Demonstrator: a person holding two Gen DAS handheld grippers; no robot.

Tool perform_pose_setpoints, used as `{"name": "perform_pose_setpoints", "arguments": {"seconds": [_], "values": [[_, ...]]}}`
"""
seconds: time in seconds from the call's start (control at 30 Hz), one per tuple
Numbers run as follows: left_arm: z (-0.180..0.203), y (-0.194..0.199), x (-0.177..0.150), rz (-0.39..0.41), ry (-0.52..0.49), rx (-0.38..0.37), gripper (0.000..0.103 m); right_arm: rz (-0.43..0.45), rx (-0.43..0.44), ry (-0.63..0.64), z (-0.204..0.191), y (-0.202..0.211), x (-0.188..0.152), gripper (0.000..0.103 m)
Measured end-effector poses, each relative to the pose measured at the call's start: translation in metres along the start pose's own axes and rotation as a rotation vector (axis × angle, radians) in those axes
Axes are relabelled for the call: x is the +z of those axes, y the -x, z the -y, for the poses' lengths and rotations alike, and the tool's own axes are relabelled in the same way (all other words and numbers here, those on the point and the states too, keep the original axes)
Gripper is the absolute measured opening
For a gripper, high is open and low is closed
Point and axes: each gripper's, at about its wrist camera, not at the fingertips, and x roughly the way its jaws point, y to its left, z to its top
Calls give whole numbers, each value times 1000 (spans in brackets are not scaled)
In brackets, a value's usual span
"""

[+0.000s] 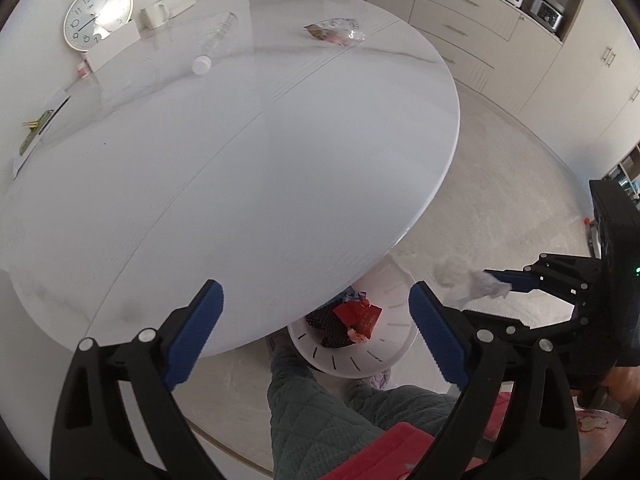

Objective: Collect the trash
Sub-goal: 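Carry both tissues over the wastebasket and open both tools, then reach to the table and grasp the clear plastic bottle with the left tool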

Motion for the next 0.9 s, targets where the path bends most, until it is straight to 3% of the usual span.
{"name": "perform_pose_setpoints", "arguments": {"seconds": [0.1,0.23,0.67,0.9], "values": [[-6,0,0,-4,21,8,90,-19,11,-14,-1,-6,3,81],[-7,3,2,0,34,9,90,7,-16,-13,-5,0,8,98],[-6,18,21,43,12,3,95,79,-122,-78,9,39,30,101],[-18,12,52,43,-11,6,95,121,-167,-115,18,50,50,101]]}}
